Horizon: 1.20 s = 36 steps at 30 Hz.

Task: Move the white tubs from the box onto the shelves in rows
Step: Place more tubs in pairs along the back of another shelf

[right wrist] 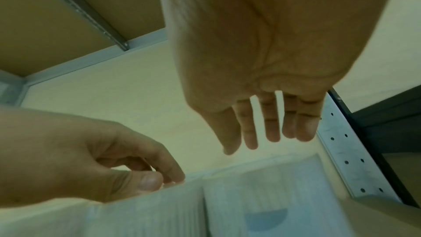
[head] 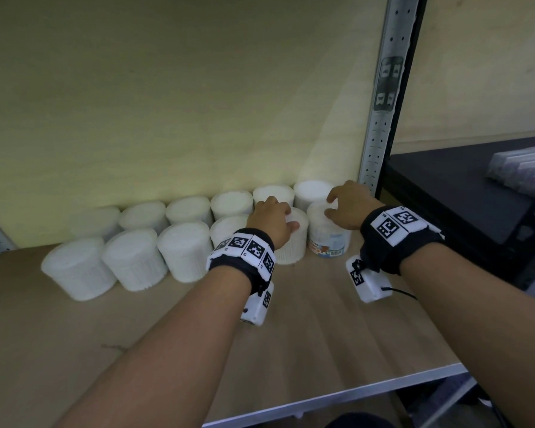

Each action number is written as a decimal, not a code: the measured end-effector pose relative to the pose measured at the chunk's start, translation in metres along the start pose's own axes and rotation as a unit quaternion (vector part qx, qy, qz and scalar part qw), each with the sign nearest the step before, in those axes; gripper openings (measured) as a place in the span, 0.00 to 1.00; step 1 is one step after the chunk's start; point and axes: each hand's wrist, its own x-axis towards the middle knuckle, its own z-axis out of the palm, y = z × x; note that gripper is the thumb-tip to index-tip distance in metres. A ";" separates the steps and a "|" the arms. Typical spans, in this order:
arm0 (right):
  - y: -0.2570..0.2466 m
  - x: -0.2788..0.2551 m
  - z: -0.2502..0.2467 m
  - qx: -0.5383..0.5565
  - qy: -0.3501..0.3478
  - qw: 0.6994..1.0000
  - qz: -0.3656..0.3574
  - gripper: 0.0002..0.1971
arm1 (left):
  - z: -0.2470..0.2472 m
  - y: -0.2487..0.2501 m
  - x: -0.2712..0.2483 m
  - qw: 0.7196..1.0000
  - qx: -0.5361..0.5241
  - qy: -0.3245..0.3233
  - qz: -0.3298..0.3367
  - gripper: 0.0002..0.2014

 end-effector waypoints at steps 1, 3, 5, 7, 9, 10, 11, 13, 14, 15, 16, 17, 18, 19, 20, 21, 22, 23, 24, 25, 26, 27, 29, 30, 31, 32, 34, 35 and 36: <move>-0.001 0.001 0.002 -0.019 0.003 1.000 0.012 0.24 | 0.000 0.000 0.000 1.000 0.000 0.000 0.000 0.22; -0.003 0.002 0.005 -0.047 -0.014 0.998 0.034 0.30 | 0.000 0.000 0.000 1.000 0.002 -0.001 0.000 0.22; -0.005 0.004 0.008 -0.059 -0.027 0.997 0.039 0.31 | 0.000 0.000 0.000 1.000 0.003 -0.002 0.001 0.22; -0.006 0.006 0.009 -0.057 -0.026 0.997 0.036 0.31 | 0.000 -0.001 0.001 1.000 0.004 -0.004 0.002 0.22; -0.007 0.005 0.007 -0.063 -0.025 0.997 0.029 0.30 | 0.000 -0.001 0.000 1.000 0.005 -0.005 0.001 0.22; -0.006 0.003 0.005 -0.068 -0.025 0.997 0.023 0.29 | 0.000 -0.001 0.000 1.000 0.005 -0.005 0.001 0.23; -0.006 0.002 0.003 -0.070 -0.027 0.997 0.017 0.27 | 0.000 -0.001 0.000 1.000 0.005 -0.005 0.001 0.23; -0.005 0.000 -0.002 -0.065 -0.038 0.997 0.004 0.24 | 0.000 -0.001 0.000 1.000 0.005 -0.003 0.002 0.22; -0.003 0.000 -0.004 -0.057 -0.045 0.997 0.000 0.23 | 0.001 -0.001 0.000 1.000 0.004 -0.003 0.002 0.22; -0.003 0.000 -0.005 -0.048 -0.051 0.998 0.000 0.23 | 0.000 -0.001 0.000 1.000 0.003 -0.002 0.002 0.22; -0.003 0.000 -0.005 -0.040 -0.051 0.998 0.003 0.23 | 0.000 0.000 0.000 1.000 0.003 -0.003 0.001 0.22; -0.003 0.001 -0.004 -0.032 -0.045 0.998 0.006 0.23 | 0.001 -0.001 0.000 1.000 0.002 -0.004 0.001 0.22; -0.004 0.002 -0.003 -0.025 -0.029 0.999 0.009 0.21 | 0.000 0.000 0.000 1.000 0.002 -0.005 0.001 0.22; -0.005 0.004 -0.002 -0.023 -0.008 1.000 0.014 0.21 | 0.000 0.000 0.000 1.000 0.002 -0.004 0.001 0.22; -0.006 0.006 0.000 -0.020 0.010 1.000 0.020 0.23 | 0.000 -0.001 0.000 1.000 0.002 -0.004 0.001 0.22; -0.007 0.007 0.002 -0.020 0.018 0.999 0.027 0.27 | 0.001 -0.001 0.000 1.000 0.003 -0.003 0.001 0.22; -0.009 0.007 0.005 -0.019 0.014 0.999 0.036 0.30 | 0.001 -0.001 0.000 1.000 0.003 -0.002 0.001 0.22; -0.010 0.007 0.007 -0.020 0.006 0.999 0.041 0.32 | 0.001 -0.001 0.000 1.000 0.004 -0.001 0.001 0.22; -0.012 0.008 0.010 -0.022 -0.005 0.999 0.045 0.34 | 0.001 0.000 0.000 1.000 0.004 -0.001 0.001 0.22; -0.013 0.008 0.011 -0.023 -0.011 0.999 0.045 0.34 | 0.001 0.000 0.000 1.000 0.003 -0.001 0.001 0.22; -0.013 0.008 0.012 -0.023 -0.011 0.999 0.045 0.34 | 0.001 0.000 -0.001 1.000 0.003 -0.001 0.001 0.22; -0.014 0.009 0.012 -0.026 -0.010 0.999 0.043 0.34 | 0.001 0.000 0.000 1.000 0.004 -0.002 0.001 0.22; -0.013 0.010 0.010 -0.027 -0.007 0.999 0.037 0.34 | 0.000 0.000 0.000 1.000 0.008 -0.002 0.001 0.22; -0.013 0.009 0.008 -0.031 -0.010 0.999 0.034 0.34 | 0.000 0.000 -0.001 1.000 0.009 -0.002 0.001 0.22; -0.012 0.008 0.006 -0.032 -0.014 0.999 0.029 0.34 | 0.000 0.000 -0.001 1.000 0.009 -0.001 0.002 0.22; -0.011 0.007 0.004 -0.032 -0.018 0.999 0.024 0.33 | 0.000 0.000 -0.001 1.000 0.009 -0.002 0.001 0.22; -0.009 0.006 0.001 -0.034 -0.029 0.999 0.013 0.30 | 0.000 0.000 -0.001 1.000 0.009 -0.003 0.002 0.22; -0.007 0.005 -0.001 -0.034 -0.033 0.999 0.007 0.29 | 0.000 0.000 -0.001 1.000 0.010 -0.003 0.002 0.22; -0.006 0.005 -0.002 -0.032 -0.039 0.999 0.002 0.29 | 0.000 0.000 -0.001 1.000 0.010 -0.004 0.002 0.22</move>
